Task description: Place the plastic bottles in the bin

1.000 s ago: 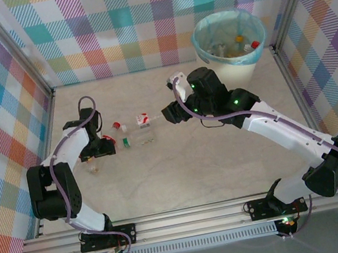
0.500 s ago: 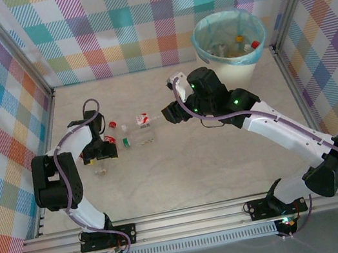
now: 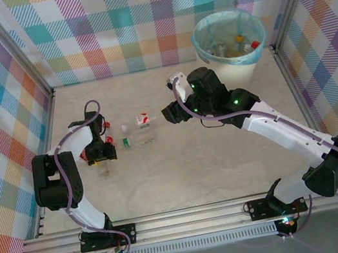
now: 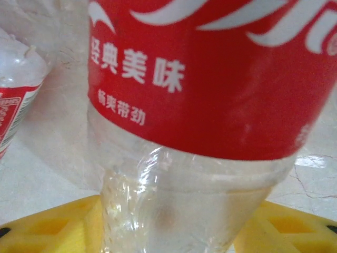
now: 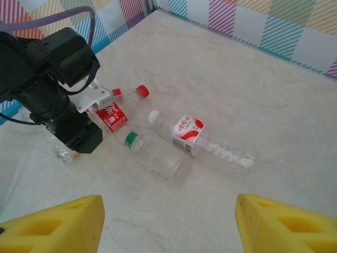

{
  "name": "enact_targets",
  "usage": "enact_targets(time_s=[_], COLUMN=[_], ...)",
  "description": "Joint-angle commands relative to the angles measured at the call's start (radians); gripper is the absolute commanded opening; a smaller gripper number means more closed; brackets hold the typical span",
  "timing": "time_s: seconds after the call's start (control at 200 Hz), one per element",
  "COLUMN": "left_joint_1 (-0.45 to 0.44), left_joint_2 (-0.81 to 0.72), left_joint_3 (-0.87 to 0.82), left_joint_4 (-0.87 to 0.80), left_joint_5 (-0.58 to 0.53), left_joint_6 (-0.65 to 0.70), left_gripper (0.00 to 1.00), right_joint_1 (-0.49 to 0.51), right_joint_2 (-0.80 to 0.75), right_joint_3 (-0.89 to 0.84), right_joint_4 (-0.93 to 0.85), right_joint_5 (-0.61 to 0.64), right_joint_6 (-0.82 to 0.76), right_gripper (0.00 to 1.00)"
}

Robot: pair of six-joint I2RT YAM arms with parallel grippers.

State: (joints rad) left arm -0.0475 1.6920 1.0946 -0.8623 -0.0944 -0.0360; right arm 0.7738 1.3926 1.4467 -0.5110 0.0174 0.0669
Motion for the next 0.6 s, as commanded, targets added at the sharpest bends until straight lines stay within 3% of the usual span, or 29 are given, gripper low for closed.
enact_targets(time_s=[0.0,0.375,0.595], left_joint_1=[-0.005,-0.009,-0.025], left_joint_2=[-0.047,-0.288,-0.547], left_joint_3=[-0.019,-0.027,-0.038], left_joint_4=[-0.027,-0.052,-0.009], left_joint_5=[0.016,0.045,0.137], left_joint_6=[0.003,-0.019,-0.013], left_gripper=[0.57,0.53,0.5], right_joint_1=[0.004,0.007,0.007], right_joint_2=[-0.009,-0.041,-0.03], right_joint_3=[0.01,0.026,0.075], right_joint_4=[0.0,-0.017,-0.004], right_joint_5=[-0.011,-0.018,-0.098], right_joint_6=[-0.006,0.028,0.08], right_gripper=[0.66,0.65,0.63])
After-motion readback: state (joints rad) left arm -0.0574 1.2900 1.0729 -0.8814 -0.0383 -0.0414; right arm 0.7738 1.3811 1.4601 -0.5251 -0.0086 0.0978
